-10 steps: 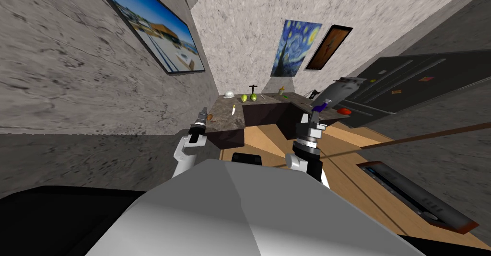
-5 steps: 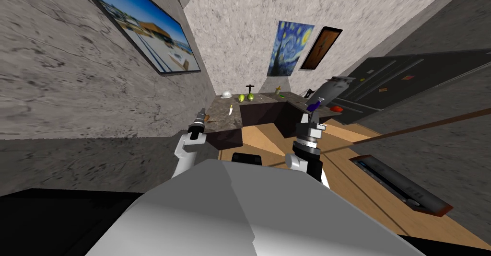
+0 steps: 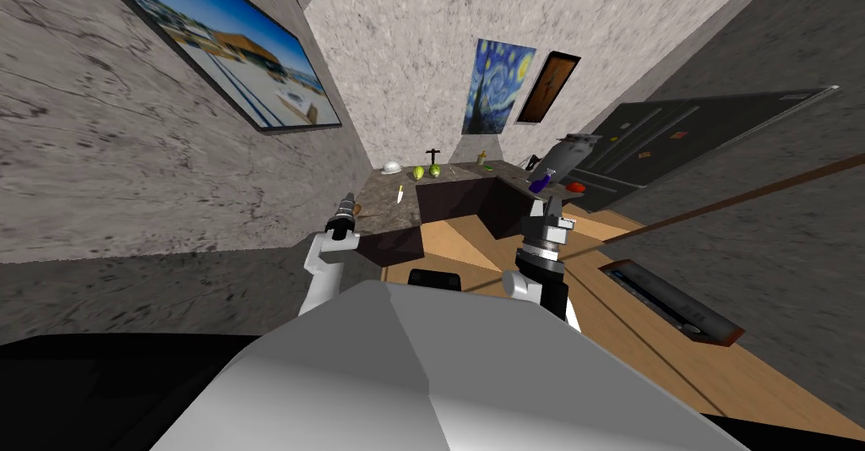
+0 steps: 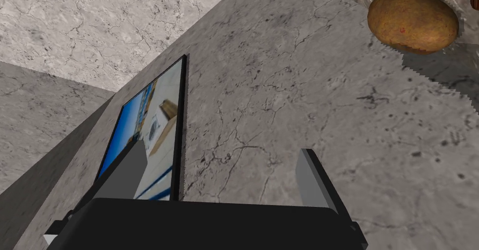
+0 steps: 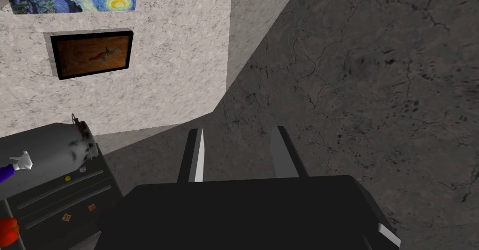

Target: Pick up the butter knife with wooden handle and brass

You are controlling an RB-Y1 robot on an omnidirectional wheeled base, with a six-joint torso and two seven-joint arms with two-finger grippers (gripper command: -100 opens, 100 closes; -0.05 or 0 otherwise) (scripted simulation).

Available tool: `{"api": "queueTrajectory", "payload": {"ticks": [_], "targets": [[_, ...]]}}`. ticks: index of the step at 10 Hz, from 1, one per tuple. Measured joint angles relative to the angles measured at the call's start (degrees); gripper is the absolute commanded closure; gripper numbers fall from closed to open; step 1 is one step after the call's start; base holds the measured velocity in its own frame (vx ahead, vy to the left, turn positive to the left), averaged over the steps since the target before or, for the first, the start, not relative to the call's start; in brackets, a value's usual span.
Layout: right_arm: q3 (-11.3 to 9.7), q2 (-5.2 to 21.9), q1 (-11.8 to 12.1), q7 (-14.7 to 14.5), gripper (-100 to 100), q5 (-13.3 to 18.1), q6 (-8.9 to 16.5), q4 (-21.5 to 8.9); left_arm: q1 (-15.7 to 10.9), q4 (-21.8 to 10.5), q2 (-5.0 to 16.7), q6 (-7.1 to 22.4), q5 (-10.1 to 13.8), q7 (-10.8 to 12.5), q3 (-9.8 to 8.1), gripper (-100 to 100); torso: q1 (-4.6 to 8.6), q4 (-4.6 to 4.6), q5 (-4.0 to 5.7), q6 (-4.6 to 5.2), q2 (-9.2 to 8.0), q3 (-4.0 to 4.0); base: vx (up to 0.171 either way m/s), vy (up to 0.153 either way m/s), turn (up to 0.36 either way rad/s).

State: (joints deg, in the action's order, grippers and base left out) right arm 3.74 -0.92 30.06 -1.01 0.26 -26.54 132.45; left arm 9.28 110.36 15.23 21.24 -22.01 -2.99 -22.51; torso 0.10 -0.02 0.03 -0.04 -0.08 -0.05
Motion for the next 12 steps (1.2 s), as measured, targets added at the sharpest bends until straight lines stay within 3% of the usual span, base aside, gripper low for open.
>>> {"api": "queueTrajectory", "payload": {"ticks": [4, 12], "targets": [[0.00, 0.00, -0.01, 0.00, 0, 0.00, 0.00, 0.00, -3.71, -4.66, 0.61, 6.14, -2.11, -0.25, -3.43, -100, -0.04, 0.00, -0.01, 0.04, 0.03, 0.02, -0.001, -0.027, -0.103], [0.01, 0.00, 0.01, 0.00, 0, 0.00, 0.00, 0.00, -7.96, -9.33, 1.57, 18.69, -4.15, -1.06, -8.19, -100, -0.13, 0.00, -0.03, -0.03, 0.02, 0.01, 0.001, -0.012, -0.083]]}}
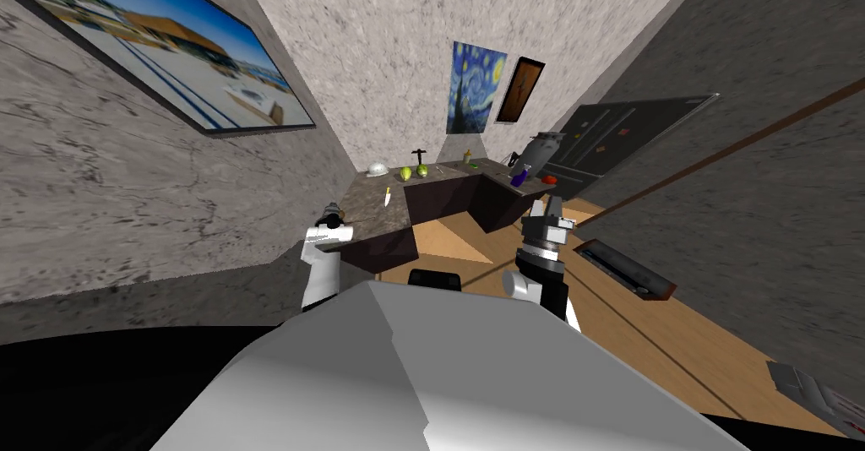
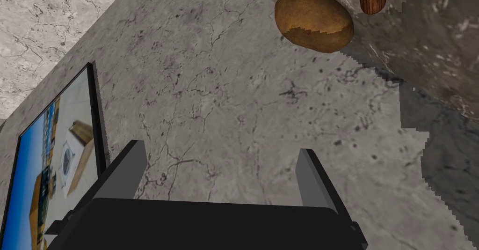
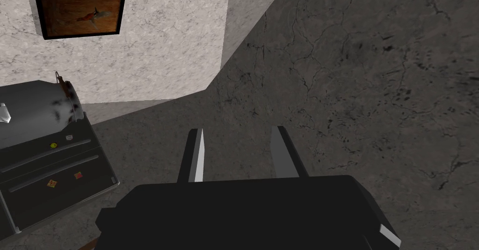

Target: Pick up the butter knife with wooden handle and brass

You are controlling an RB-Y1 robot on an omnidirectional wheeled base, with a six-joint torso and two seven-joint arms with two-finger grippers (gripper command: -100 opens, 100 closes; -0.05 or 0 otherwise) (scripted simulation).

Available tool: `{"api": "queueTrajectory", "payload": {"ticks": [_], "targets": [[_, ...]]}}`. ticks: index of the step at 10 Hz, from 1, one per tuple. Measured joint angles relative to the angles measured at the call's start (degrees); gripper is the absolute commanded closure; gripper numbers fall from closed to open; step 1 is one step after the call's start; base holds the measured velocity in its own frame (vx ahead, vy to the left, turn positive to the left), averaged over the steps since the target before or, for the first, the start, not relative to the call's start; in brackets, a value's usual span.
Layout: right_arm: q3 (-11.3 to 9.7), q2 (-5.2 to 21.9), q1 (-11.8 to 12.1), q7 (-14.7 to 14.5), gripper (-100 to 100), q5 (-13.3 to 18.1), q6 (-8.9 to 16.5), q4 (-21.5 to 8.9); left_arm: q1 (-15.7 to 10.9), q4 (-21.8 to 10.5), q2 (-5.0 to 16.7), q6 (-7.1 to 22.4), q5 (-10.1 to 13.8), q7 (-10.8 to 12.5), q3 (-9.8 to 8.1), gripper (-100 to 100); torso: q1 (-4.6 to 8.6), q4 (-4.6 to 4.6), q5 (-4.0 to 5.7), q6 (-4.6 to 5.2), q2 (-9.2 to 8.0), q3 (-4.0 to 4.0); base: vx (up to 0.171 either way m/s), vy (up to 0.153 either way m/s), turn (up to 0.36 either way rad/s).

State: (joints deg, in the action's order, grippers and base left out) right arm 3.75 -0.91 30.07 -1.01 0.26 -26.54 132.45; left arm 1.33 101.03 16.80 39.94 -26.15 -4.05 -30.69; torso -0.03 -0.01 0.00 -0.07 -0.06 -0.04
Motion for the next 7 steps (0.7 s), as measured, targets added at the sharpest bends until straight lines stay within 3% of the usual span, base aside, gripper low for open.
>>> {"api": "queueTrajectory", "payload": {"ticks": [4, 7], "targets": [[0.00, 0.00, -0.01, 0.00, 0, 0.00, 0.00, 0.00, -3.88, -4.03, 0.45, 6.17, -1.89, -0.47, -2.93, -100, -0.01, 0.00, 0.00, 0.05, 0.02, 0.01, 0.004, -0.001, -0.102], [0.00, 0.00, -0.01, 0.00, 0, 0.00, 0.00, 0.00, -5.14, -5.32, 1.19, 10.78, -1.52, -1.37, -5.07, -100, -0.04, 0.00, 0.00, 0.04, 0.01, 0.01, 0.004, 0.006, -0.088]]}}
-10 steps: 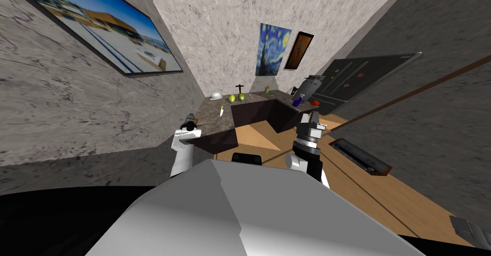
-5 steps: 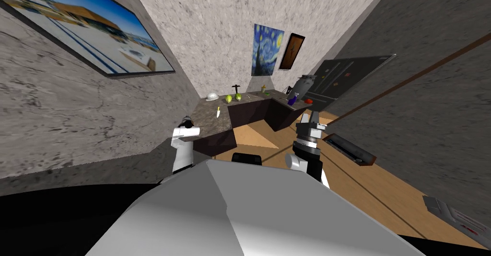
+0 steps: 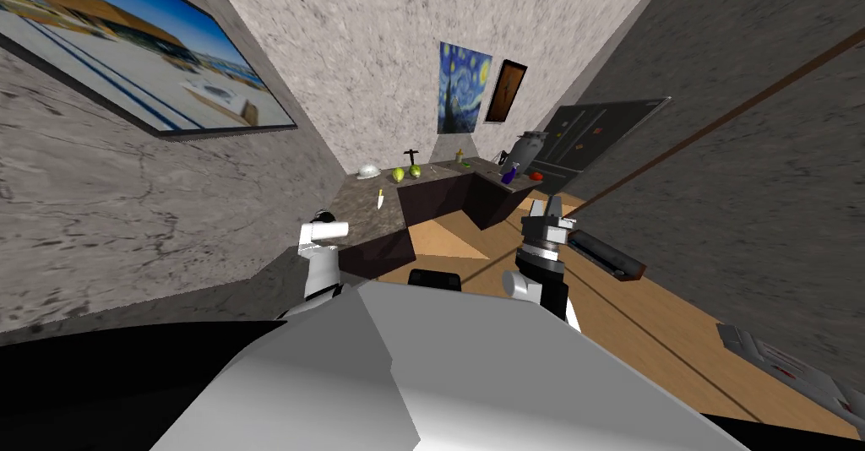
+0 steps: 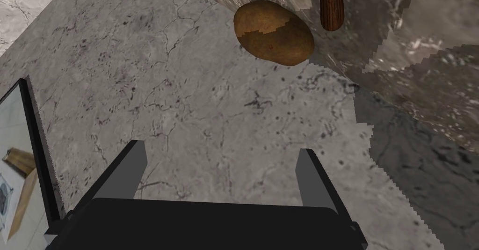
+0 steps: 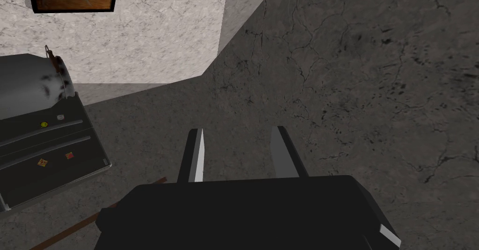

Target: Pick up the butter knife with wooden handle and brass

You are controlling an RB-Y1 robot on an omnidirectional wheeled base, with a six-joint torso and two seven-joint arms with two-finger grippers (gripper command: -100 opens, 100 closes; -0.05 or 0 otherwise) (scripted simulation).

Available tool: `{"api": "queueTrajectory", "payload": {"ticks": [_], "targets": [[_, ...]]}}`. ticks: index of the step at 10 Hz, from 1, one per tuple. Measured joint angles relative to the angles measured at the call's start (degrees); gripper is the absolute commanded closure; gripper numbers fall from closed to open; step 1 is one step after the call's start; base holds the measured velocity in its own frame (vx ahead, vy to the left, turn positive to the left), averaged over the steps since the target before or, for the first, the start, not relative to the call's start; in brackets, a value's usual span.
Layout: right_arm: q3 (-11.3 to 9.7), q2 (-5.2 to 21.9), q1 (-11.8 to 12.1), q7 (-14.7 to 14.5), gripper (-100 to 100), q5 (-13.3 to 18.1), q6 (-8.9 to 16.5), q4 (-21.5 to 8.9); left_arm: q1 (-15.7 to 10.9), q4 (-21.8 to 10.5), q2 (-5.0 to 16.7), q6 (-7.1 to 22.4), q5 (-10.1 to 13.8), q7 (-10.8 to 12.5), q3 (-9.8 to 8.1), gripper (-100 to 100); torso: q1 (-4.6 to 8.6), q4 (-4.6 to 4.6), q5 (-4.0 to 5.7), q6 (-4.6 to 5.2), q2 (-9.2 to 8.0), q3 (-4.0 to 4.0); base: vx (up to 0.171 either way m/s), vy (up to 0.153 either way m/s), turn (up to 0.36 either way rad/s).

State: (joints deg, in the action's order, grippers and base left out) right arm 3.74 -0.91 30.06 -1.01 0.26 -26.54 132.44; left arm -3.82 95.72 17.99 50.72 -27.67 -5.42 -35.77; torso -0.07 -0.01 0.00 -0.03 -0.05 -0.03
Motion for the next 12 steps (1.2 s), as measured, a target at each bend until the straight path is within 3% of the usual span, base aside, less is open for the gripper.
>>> {"api": "queueTrajectory", "payload": {"ticks": [12], "targets": [[0.00, 0.00, 0.00, 0.00, 0, 0.00, 0.00, 0.00, -7.24, -7.84, 1.27, 17.60, -1.60, -2.62, -7.48, -100, -0.07, 0.00, -0.02, -0.01, 0.00, 0.00, 0.004, 0.020, -0.083]]}}
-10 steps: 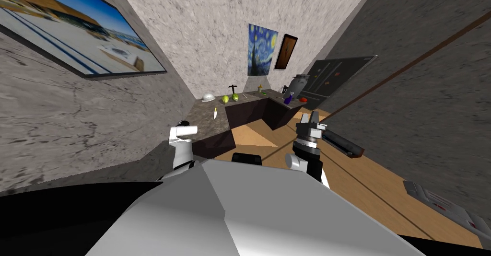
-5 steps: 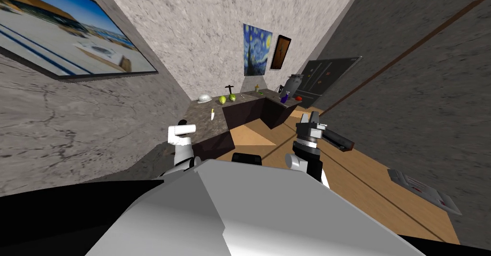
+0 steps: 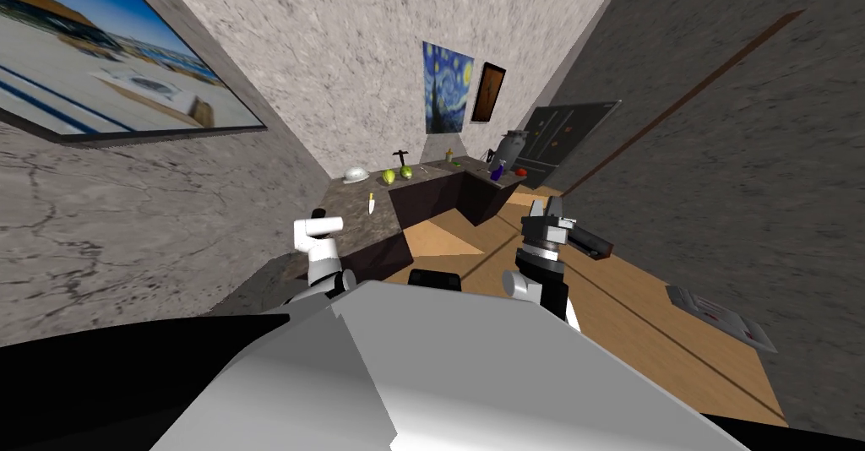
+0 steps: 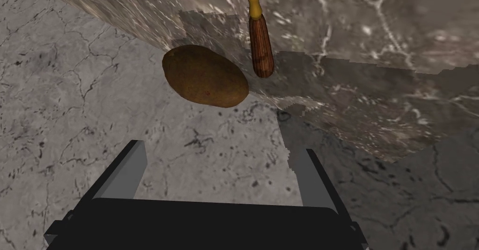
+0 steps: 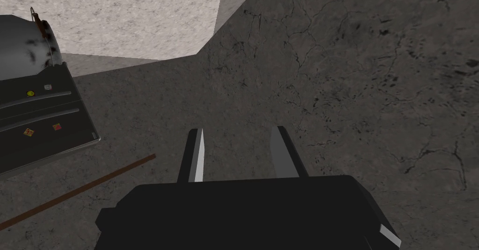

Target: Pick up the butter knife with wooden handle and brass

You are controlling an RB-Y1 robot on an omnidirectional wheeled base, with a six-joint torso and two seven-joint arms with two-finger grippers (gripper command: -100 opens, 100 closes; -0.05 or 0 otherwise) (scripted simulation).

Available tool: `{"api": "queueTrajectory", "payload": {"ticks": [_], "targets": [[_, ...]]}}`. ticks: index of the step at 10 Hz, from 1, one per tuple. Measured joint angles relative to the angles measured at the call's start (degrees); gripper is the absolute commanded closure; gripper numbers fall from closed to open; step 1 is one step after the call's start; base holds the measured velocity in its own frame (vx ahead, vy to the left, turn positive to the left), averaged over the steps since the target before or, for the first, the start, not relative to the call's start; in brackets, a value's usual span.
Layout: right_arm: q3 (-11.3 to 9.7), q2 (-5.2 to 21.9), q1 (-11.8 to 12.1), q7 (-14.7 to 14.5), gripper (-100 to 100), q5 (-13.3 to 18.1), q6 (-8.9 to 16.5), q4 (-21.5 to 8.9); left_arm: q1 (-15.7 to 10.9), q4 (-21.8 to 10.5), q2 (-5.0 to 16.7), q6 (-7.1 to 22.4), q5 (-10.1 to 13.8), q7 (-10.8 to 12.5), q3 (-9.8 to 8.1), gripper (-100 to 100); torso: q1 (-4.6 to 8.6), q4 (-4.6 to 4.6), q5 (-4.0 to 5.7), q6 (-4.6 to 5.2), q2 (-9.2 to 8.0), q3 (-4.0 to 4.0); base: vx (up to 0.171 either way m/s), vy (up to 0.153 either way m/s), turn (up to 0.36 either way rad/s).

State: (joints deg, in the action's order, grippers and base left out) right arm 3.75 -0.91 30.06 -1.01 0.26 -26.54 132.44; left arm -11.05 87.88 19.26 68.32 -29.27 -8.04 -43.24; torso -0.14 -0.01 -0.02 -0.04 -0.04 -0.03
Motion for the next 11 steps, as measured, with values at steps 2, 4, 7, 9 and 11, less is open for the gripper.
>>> {"api": "queueTrajectory", "payload": {"ticks": [2, 4, 7, 9, 11], "targets": [[0.01, 0.00, 0.01, 0.00, 0, 0.00, 0.00, 0.00, -0.47, -0.27, -0.09, 2.68, -0.04, -0.41, -0.77, -100, 0.00, 0.00, -0.01, -0.07, -0.01, -0.01, 0.005, 0.029, -0.053], [0.01, 0.00, 0.01, 0.00, 0, 0.00, 0.00, 0.00, -1.98, -1.82, 0.28, 5.68, -0.13, -1.13, -2.33, -100, -0.04, 0.00, -0.01, -0.05, 0.00, 0.00, 0.002, 0.046, -0.121], [0.01, 0.00, 0.01, 0.00, 0, 0.00, 0.00, 0.00, -4.50, -4.15, 0.89, 10.92, -0.13, -2.56, -5.02, -100, -0.14, 0.00, -0.03, -0.03, 0.01, 0.00, 0.004, 0.059, -0.094], [0.01, 0.00, 0.01, 0.00, 0, 0.00, 0.00, 0.00, -5.86, -5.56, 1.41, 14.57, 0.09, -3.53, -6.69, -100, -0.12, 0.00, -0.03, -0.04, 0.01, 0.01, 0.000, 0.055, -0.098], [0.01, 0.00, 0.01, 0.00, 0, 0.00, 0.00, 0.00, -7.20, -7.63, 1.78, 17.44, 0.13, -3.96, -8.12, -100, -0.14, 0.00, -0.03, -0.05, -0.02, -0.01, -0.007, 0.059, -0.087]]}}
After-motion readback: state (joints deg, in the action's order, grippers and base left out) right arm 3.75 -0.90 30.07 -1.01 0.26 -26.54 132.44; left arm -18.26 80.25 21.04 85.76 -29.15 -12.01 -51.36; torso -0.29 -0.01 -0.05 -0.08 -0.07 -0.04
